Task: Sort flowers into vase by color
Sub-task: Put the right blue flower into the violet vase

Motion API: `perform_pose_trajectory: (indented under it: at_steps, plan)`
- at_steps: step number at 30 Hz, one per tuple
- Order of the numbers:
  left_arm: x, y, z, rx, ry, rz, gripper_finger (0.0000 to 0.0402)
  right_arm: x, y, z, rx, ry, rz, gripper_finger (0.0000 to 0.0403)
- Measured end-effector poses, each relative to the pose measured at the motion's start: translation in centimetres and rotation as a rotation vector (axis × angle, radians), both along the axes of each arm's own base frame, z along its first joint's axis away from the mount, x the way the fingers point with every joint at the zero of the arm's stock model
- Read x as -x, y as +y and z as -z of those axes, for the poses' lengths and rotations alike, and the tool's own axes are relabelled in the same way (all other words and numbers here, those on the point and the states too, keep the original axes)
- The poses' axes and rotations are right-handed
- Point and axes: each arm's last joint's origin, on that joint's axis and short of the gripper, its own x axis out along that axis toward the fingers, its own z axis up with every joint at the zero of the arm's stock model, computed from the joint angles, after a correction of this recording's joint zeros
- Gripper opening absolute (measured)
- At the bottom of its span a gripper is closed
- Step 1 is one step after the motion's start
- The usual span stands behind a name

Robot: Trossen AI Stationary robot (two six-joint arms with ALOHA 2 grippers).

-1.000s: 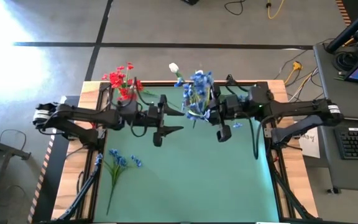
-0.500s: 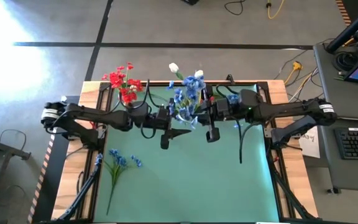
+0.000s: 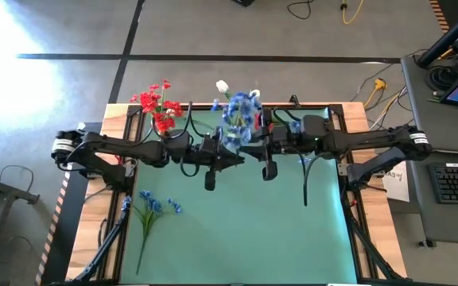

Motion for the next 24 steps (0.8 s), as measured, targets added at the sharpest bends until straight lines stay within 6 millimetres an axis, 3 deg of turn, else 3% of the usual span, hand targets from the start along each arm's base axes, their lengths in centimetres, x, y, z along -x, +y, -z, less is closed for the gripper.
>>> perform_pose_trajectory:
  at_steps: [8,12,15,21,24]
  plan:
    - [0.0,0.1,0.2,0.0,0.013,-0.043,0.0001,0.3,-0.2,-0.6,-0.007,0.177,0.073,0.0143]
    - [0.0,0.2,0.2,-0.005,0.017,-0.069,0.0,0.4,-0.2,-1.4,-0.035,0.241,0.074,0.0156]
    - [0.0,0.2,0.2,-0.005,0.018,-0.075,0.0,0.5,-0.2,-1.8,-0.056,0.27,0.084,0.0132]
    - [0.0,0.2,0.2,-0.004,0.021,-0.083,0.0,0.7,-0.3,-2.1,-0.013,0.296,0.095,0.0025]
    - [0.0,0.3,0.2,-0.004,0.017,-0.084,0.0002,0.8,-0.3,-2.2,-0.005,0.299,0.096,0.002]
